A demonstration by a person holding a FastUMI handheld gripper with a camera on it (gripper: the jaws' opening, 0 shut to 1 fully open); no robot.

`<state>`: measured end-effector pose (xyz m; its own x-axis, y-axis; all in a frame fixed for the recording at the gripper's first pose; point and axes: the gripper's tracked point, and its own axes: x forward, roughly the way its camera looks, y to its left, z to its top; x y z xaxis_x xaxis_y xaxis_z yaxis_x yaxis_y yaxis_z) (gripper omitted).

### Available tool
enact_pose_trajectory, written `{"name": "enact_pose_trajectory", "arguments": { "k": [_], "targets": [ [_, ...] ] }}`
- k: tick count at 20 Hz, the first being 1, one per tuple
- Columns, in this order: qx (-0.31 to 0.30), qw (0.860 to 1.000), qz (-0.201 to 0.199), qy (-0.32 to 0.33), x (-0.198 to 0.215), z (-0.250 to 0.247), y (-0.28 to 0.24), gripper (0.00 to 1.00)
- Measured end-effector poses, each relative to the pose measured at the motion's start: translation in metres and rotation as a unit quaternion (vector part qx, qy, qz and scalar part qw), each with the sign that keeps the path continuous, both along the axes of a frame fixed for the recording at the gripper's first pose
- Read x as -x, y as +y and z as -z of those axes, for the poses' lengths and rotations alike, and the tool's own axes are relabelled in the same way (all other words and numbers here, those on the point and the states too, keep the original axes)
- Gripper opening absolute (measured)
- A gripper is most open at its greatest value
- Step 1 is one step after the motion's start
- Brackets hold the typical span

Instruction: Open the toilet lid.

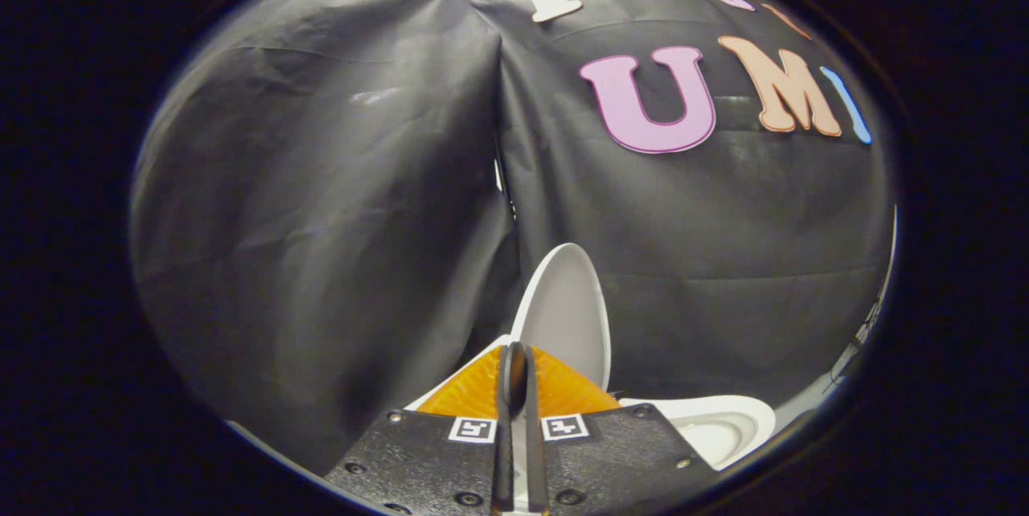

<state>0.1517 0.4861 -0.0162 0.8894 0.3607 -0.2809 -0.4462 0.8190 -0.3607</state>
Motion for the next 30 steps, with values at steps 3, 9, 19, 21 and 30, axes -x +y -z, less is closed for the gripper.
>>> {"name": "enact_pose_trajectory", "arguments": {
  "k": [3, 9, 19, 21, 30],
  "targets": [
    [0.007, 1.000, -0.011, 0.006, 0.001, 0.008, 0.014, 0.06],
    [0.020, 0.999, -0.028, 0.017, 0.001, 0.029, 0.032, 0.06],
    [0.031, 0.999, -0.027, 0.007, 0.000, 0.031, 0.036, 0.12],
    [0.029, 0.999, -0.024, 0.005, -0.001, 0.027, 0.037, 0.15],
    [0.023, 0.999, -0.019, 0.023, -0.004, 0.038, 0.035, 0.43]
  ]
}}
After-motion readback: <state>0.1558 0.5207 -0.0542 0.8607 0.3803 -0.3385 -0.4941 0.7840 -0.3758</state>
